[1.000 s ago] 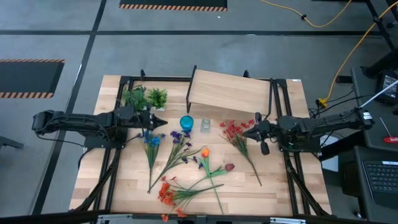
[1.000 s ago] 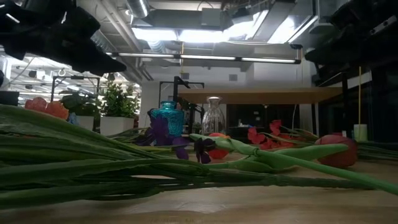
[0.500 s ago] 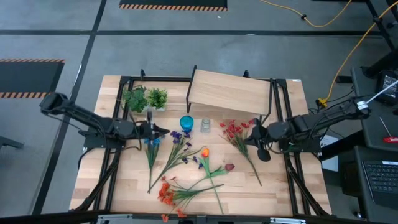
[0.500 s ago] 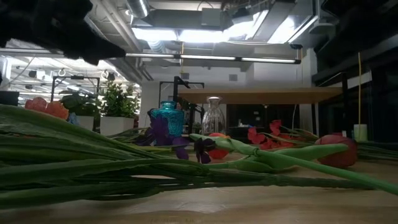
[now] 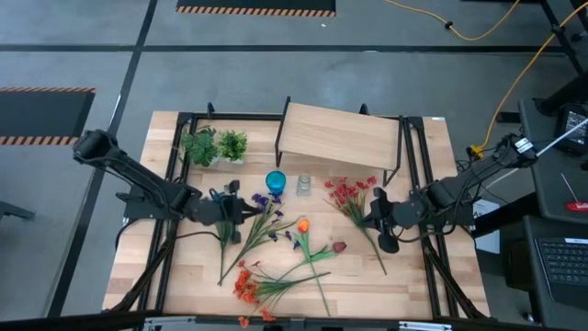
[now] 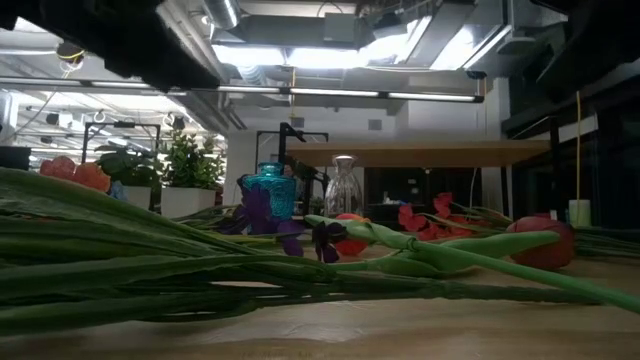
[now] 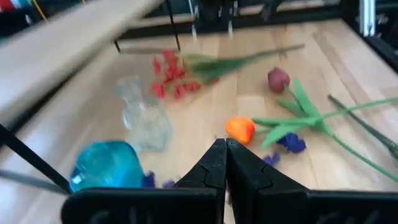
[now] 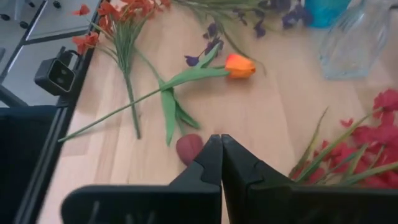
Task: Pick and place flowers into a vace then onto a shelf
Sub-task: Put the red flowers into the transparent vase
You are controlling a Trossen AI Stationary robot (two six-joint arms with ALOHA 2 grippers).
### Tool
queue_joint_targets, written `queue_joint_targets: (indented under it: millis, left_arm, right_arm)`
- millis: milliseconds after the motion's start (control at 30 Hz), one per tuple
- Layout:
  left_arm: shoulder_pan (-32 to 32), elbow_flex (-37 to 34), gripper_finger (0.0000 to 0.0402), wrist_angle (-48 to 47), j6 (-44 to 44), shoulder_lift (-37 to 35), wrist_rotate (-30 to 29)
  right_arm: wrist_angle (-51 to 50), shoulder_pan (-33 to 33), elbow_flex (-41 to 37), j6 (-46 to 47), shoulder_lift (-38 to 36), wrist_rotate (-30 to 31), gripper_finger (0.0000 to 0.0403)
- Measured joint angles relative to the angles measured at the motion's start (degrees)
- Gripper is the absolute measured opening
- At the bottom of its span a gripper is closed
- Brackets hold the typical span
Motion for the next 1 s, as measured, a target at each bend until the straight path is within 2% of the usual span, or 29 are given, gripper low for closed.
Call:
queue_joint_targets:
  millis: [167,467,767,1000]
  left_arm:
    - [-0.03,0.69,0.0003,-1.37,-4.18,3.0,0.81]
    - [-0.03,0.69,0.0003,-3.54,-4.6,3.28,2.25]
    - [-0.03,0.69,0.0003,-4.18,-4.58,3.28,2.39]
    - [-0.03,0.69,0.0003,-4.18,-4.45,3.28,2.41]
  right_arm:
    - [-2.15,1.44,2.57,2.77,2.86,3.37,0.0]
    - [-10.63,1.6,9.45,8.75,9.59,3.45,0.0]
    - [-11.58,1.6,9.68,8.94,11.32,3.43,0.0001]
    - [-11.58,1.6,9.68,8.8,11.32,3.41,0.0016]
